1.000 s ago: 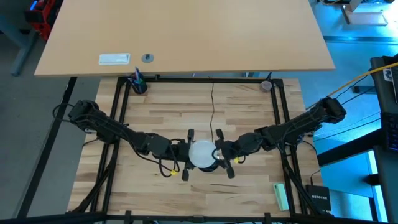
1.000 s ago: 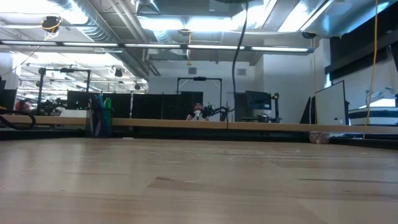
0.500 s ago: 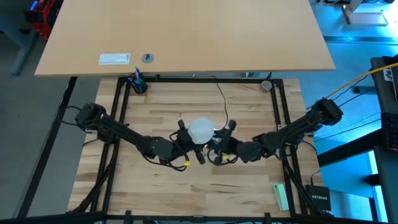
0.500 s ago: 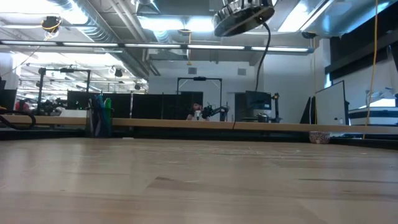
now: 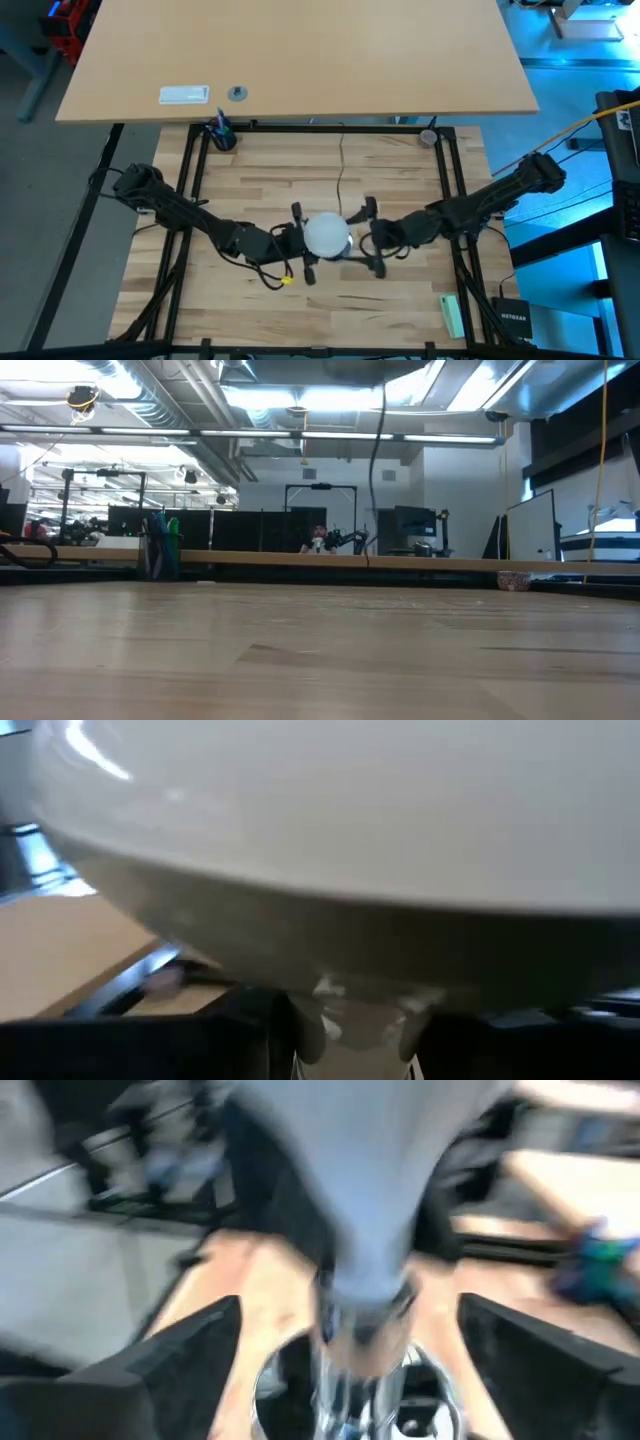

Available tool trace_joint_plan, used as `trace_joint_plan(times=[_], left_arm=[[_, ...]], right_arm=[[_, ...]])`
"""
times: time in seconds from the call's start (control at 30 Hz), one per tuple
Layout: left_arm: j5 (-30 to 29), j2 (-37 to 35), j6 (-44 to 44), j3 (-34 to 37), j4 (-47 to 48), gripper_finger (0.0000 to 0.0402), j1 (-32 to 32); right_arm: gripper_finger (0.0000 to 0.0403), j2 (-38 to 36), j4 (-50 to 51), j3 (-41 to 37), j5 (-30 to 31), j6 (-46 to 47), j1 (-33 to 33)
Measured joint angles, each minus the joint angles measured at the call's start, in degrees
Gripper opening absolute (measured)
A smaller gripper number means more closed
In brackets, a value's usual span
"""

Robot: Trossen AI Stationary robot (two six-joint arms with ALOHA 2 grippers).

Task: Screw lightbulb
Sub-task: Remove the lightbulb from the lamp

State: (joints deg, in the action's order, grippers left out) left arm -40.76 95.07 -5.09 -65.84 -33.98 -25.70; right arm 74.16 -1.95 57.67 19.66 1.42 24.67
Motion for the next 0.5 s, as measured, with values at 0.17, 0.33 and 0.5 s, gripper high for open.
trace_joint_plan(times=[0.17,0.33,0.5], left_arm=[[18.70,-0.81,-0.75,-0.07,0.29,0.0133,0.68],[37.73,-0.91,1.81,-0.07,0.01,0.0133,2.44],[39.16,-0.94,2.18,-0.09,2.00,0.0133,2.87]], right_arm=[[0.0377,-1.84,2.48,-0.09,-15.76,0.26,-1.35],[0.0339,3.50,-4.36,-0.15,-27.33,0.97,-3.96],[0.0319,10.38,-14.48,-0.16,-39.19,2.98,-4.56]])
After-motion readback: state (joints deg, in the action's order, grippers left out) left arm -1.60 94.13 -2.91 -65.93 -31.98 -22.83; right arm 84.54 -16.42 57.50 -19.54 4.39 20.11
